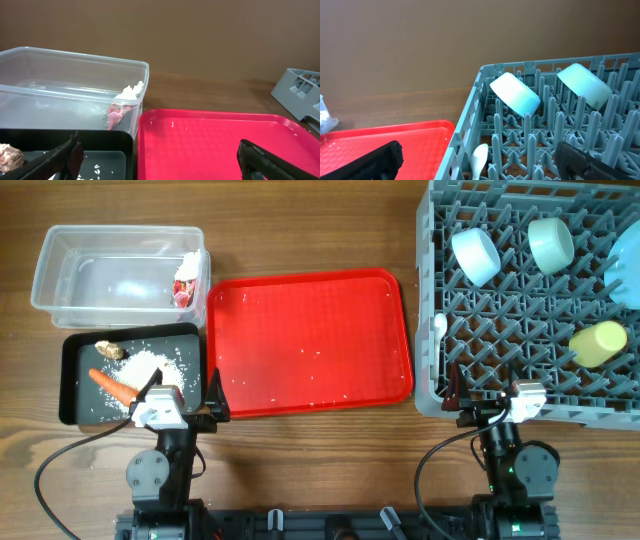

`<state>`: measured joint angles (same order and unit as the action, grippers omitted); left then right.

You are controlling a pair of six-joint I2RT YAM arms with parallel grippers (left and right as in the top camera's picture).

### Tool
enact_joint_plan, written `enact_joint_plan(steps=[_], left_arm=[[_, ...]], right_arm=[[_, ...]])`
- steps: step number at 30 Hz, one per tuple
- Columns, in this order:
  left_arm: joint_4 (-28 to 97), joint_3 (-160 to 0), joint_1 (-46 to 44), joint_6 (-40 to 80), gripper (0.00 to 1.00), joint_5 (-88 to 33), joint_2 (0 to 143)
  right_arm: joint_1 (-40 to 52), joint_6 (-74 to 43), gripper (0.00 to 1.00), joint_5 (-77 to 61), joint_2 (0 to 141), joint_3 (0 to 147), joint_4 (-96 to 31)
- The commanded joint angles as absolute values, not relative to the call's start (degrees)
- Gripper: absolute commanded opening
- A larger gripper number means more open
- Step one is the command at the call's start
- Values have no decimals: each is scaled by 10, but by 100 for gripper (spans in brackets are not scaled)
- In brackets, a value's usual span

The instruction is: Sort waste into correct bins and load items into the dishwasher rack

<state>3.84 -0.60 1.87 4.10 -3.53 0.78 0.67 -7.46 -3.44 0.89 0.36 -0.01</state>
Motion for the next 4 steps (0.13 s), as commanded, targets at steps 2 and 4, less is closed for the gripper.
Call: enact_joint_plan(steps=[2, 4], left_arm=[[41, -3, 16, 36, 100, -46, 2], [41, -3, 16, 36, 100, -46, 2]], right_arm=[[9, -81, 100, -43, 2, 3, 2], [9, -81, 100, -43, 2, 3, 2]])
